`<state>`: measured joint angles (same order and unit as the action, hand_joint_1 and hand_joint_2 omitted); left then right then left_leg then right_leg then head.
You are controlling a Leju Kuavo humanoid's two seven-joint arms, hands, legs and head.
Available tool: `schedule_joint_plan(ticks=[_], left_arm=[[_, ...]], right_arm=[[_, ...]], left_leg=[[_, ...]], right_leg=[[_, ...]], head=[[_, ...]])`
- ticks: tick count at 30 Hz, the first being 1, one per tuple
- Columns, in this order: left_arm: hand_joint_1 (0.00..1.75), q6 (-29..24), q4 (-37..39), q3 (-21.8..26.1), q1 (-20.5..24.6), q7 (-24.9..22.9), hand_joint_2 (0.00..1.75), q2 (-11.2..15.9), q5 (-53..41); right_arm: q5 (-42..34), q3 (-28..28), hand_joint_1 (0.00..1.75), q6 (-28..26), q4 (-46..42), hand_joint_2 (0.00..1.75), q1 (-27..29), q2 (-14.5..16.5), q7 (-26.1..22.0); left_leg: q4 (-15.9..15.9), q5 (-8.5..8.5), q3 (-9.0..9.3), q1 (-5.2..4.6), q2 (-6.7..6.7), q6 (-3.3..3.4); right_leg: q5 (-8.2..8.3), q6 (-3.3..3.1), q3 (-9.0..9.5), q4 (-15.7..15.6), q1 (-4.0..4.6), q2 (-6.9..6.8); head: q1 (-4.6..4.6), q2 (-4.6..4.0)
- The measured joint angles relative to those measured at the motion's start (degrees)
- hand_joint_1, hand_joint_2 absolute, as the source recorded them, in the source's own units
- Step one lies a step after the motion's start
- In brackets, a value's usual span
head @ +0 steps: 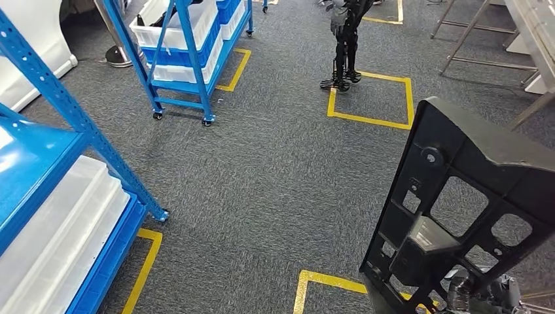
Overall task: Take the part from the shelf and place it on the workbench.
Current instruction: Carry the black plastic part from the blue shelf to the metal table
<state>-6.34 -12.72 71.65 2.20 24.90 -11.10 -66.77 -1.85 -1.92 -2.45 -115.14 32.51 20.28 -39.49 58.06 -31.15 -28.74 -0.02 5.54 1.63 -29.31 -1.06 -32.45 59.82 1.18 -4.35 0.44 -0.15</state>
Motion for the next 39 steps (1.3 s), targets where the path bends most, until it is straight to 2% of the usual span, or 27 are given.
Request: schedule_joint_plan(ticks=[2, 4, 6, 7, 8, 9, 10, 11, 13, 15, 17, 18, 19, 21, 22, 24, 25, 26, 27, 28, 30, 31, 33, 34, 35, 37, 39], left_arm=[[0.00, 0.0, 0.0, 0.0, 0.1, 0.0, 0.00, 0.0, 0.0], [0.00, 0.0, 0.0, 0.0, 0.1, 0.0, 0.00, 0.0, 0.0], [0.00, 0.0, 0.0, 0.0, 0.1, 0.0, 0.00, 0.1, 0.0], [0.00, 0.0, 0.0, 0.0, 0.0, 0.0, 0.00, 0.1, 0.0], [0.00, 0.0, 0.0, 0.0, -0.1, 0.0, 0.00, 0.1, 0.0], [0.00, 0.0, 0.0, 0.0, -0.2, 0.0, 0.00, 0.1, 0.0], [0.00, 0.0, 0.0, 0.0, -0.3, 0.0, 0.00, 0.1, 0.1], [0.00, 0.0, 0.0, 0.0, -0.3, 0.0, 0.00, 0.1, 0.1], [0.00, 0.1, 0.0, 0.0, -0.3, 0.0, 0.00, 0.2, 0.3], [0.00, 0.2, 0.0, 0.0, -0.3, -0.1, 0.00, 0.1, 0.5], [0.00, 0.2, 0.0, 0.0, -0.2, -0.2, 0.00, 0.1, 0.5], [0.00, 0.2, 0.0, 0.0, -0.2, -0.2, 0.00, 0.1, 0.5], [0.00, 0.2, 0.0, 0.0, -0.1, -0.2, 0.00, 0.2, 0.5], [0.00, 0.2, 0.0, 0.1, -0.2, -0.2, 0.00, 0.2, 0.5], [0.00, 0.2, 0.0, 0.1, -0.2, -0.3, 0.00, 0.3, 0.5], [0.00, 0.2, 0.0, 0.2, -0.3, -0.3, 0.00, 0.3, 0.5], [0.00, 0.2, 0.0, 0.2, -0.3, -0.3, 0.00, 0.3, 0.5], [0.00, 0.2, 0.0, 0.2, -0.2, -0.3, 0.00, 0.3, 0.5], [0.00, 0.2, 0.0, 0.2, -0.1, -0.3, 0.00, 0.3, 0.5], [0.00, 0.2, 0.0, 0.2, 0.0, -0.3, 0.00, 0.2, 0.5], [0.00, 0.2, 0.0, 0.2, 0.1, -0.3, 0.00, 0.2, 0.5], [0.00, 0.2, 0.0, 0.2, 0.1, -0.3, 0.00, 0.1, 0.5], [0.00, 0.3, 0.0, 0.2, 0.2, -0.3, 0.00, 0.0, 0.5], [0.00, 0.3, 0.0, 0.3, 0.2, -0.3, 0.00, 0.0, 0.5], [0.00, 0.3, 0.0, 0.3, 0.2, -0.3, 0.00, 0.1, 0.5], [0.00, 0.3, 0.0, 0.3, 0.2, -0.3, 0.00, 0.1, 0.5], [0.00, 0.3, 0.0, 0.3, 0.0, -0.3, 0.00, 0.1, 0.5]], right_arm=[[0.0, 0.0, 1.75, 0.0, 0.0, 1.75, 0.1, 0.0, 0.0], [0.0, 0.0, 1.75, 0.0, 0.0, 1.75, 0.2, 0.0, 0.0], [0.0, 0.0, 1.75, 0.0, 0.0, 1.75, 0.1, 0.0, 0.0], [0.0, 0.0, 1.75, 0.0, 0.0, 1.75, 0.0, 0.0, 0.0], [0.0, 0.0, 1.75, 0.0, 0.0, 1.75, 0.0, 0.0, 0.0], [0.0, 0.0, 1.75, 0.0, 0.0, 1.75, 0.1, 0.0, 0.0], [0.2, 0.0, 1.75, -0.3, 0.0, 1.75, 0.1, 0.0, 0.0], [0.4, 0.0, 1.75, -0.7, 0.0, 1.75, 0.1, 0.0, 0.1], [1.1, 0.0, 1.75, -1.6, 0.0, 1.75, 0.1, 0.0, 0.3], [1.4, 0.1, 1.75, -1.9, 0.0, 1.75, 0.1, 0.0, 0.5], [1.6, 0.1, 1.75, -2.0, 0.0, 1.75, 0.3, 0.0, 0.5], [1.7, 0.1, 1.75, -2.1, 0.0, 1.75, 0.5, 0.0, 0.5], [1.7, 0.1, 1.75, -2.3, 0.0, 1.75, 0.6, 0.0, 0.5], [1.7, 0.1, 1.75, -2.6, 0.0, 1.75, 0.6, 0.0, 0.5], [1.7, 0.1, 1.75, -2.7, 0.0, 1.75, 0.5, 0.0, 0.5], [1.7, 0.2, 1.75, -2.7, 0.0, 1.75, 0.6, 0.0, 0.5], [1.7, 0.2, 1.75, -2.7, 0.0, 1.75, 0.6, 0.0, 0.5], [1.7, 0.2, 1.75, -2.7, 0.0, 1.75, 0.6, 0.0, 0.5], [1.7, 0.2, 1.75, -2.7, 0.0, 1.75, 0.6, 0.0, 0.5], [1.7, 0.2, 1.75, -2.7, 0.0, 1.75, 0.6, 0.0, 0.5], [1.7, 0.2, 1.75, -2.7, 0.0, 1.75, 0.6, 0.0, 0.5], [1.7, 0.2, 1.75, -2.7, 0.0, 1.75, 0.6, 0.0, 0.5], [1.7, 0.3, 1.75, -2.7, -0.1, 1.75, 0.7, 0.0, 0.5], [1.7, 0.3, 1.75, -2.7, -0.2, 1.75, 0.8, 0.0, 0.5], [1.7, 0.3, 1.75, -2.7, -0.3, 1.75, 0.7, 0.0, 0.5], [1.7, 0.6, 1.75, -2.7, -0.3, 1.75, 0.6, 0.0, 0.5], [1.7, 0.7, 1.75, -2.7, -0.4, 1.75, 0.6, 0.0, 0.5]], left_leg=[[-0.2, -0.13, 0.26, -0.03, 0.94, -0.40], [0.9, -1.25, 0.08, 0.07, -0.72, -0.87], [6.2, -4.42, -2.18, 0.28, -3.97, -1.27], [10.1, -6.28, -4.02, 0.39, -4.89, -1.46], [13.6, -7.50, -5.72, 0.51, -5.19, -1.65], [15.7, -7.68, -6.81, 0.66, -5.26, -1.85], [15.4, -6.53, -6.85, 0.83, -5.34, -2.07], [12.9, -4.41, -5.89, 1.04, -5.60, -2.30], [5.7, -0.72, -2.86, 1.57, -8.06, -2.84], [2.3, -0.04, -1.58, 1.78, -10.31, -2.66], [2.1, -0.13, -1.64, 1.58, -9.72, -1.71], [1.9, 0.05, -1.60, 1.54, -8.98, -1.28], [1.7, 0.27, -1.51, 1.53, -8.26, -0.79], [1.3, 0.55, -1.51, 1.40, -6.70, -0.13], [1.2, 0.57, -1.55, 1.23, -5.90, 0.04], [1.2, 0.50, -1.64, 0.93, -4.19, 0.20], [1.2, 0.43, -1.61, 0.82, -3.39, 0.26], [1.2, 0.33, -1.51, 0.74, -2.66, 0.29], [1.2, 0.22, -1.33, 0.68, -2.03, 0.28], [1.2, 0.11, -1.14, 0.65, -1.49, 0.24], [1.1, -0.08, -0.85, 0.55, -0.45, -0.03], [1.0, -0.10, -0.76, 0.52, 0.12, -0.21], [0.7, -0.25, -0.42, 0.47, 1.14, -0.68], [1.1, -0.68, -0.35, 0.48, 0.51, -0.90], [2.2, -1.59, -0.68, 0.50, -0.78, -1.08], [7.9, -4.82, -3.09, 0.64, -4.10, -1.34], [14.6, -7.40, -6.43, 0.76, -5.16, -1.65]], right_leg=[[0.23, -0.36, 0.03, -0.5, 0.10, 0.93], [0.77, -0.69, 0.40, -1.5, -0.38, 2.03], [1.17, -0.94, 0.64, -2.1, -0.84, 3.14], [1.22, -1.03, 0.59, -2.1, -0.93, 3.81], [1.23, -1.04, 0.54, -2.1, -0.98, 4.55], [1.21, -1.01, 0.53, -1.9, -1.06, 5.34], [1.14, -0.90, 0.53, -1.7, -1.19, 6.19], [0.99, -0.68, 0.53, -1.3, -1.39, 7.07], [0.43, 0.11, 0.17, -0.1, -1.73, 8.64], [0.19, 0.92, -0.73, 1.0, -1.82, 10.02], [0.55, 1.66, -1.49, 1.1, -1.97, 11.39], [0.54, 1.93, -1.75, 1.3, -1.99, 11.10], [0.10, 2.18, -2.16, 2.1, -1.93, 9.92], [-2.69, 2.48, -4.31, 6.8, -1.78, 6.28], [-4.56, 2.63, -5.96, 10.3, -1.77, 5.13], [-6.84, 2.73, -8.72, 16.1, -1.87, 4.63], [-6.44, 2.65, -8.85, 16.5, -1.87, 4.60], [-5.05, 2.44, -7.88, 14.8, -1.81, 4.47], [-2.96, 2.08, -5.85, 11.1, -1.63, 3.94], [-1.34, 1.58, -3.55, 6.9, -1.22, 2.50], [0.23, 0.54, -0.59, 1.1, -0.19, -0.14], [0.13, 0.18, -0.33, 0.2, 0.22, -0.75], [0.52, -0.33, -0.35, -0.4, 0.22, 0.52], [0.81, -0.53, -0.08, -1.0, -0.04, 1.16], [1.15, -0.79, 0.23, -1.6, -0.33, 1.79], [1.54, -1.10, 0.55, -2.3, -0.71, 3.08], [1.56, -1.19, 0.48, -2.2, -0.83, 4.66]], head=[[-0.01, 0.00], [-0.03, 0.00], [-0.04, 0.00], [-0.05, 0.00], [-0.04, 0.00], [-0.04, 0.00], [-0.04, 0.00], [-0.04, 0.00], [-0.04, 0.00], [-0.01, 0.00], [0.02, 0.00], [0.02, 0.00], [0.04, 0.00], [0.08, 0.00], [0.09, 0.00], [0.08, 0.00], [0.08, 0.00], [0.08, 0.00], [0.08, 0.00], [0.08, 0.00], [0.09, 0.00], [0.09, 0.00], [0.08, 0.00], [0.08, 0.00], [0.05, 0.00], [0.04, 0.00], [0.04, 0.00]])
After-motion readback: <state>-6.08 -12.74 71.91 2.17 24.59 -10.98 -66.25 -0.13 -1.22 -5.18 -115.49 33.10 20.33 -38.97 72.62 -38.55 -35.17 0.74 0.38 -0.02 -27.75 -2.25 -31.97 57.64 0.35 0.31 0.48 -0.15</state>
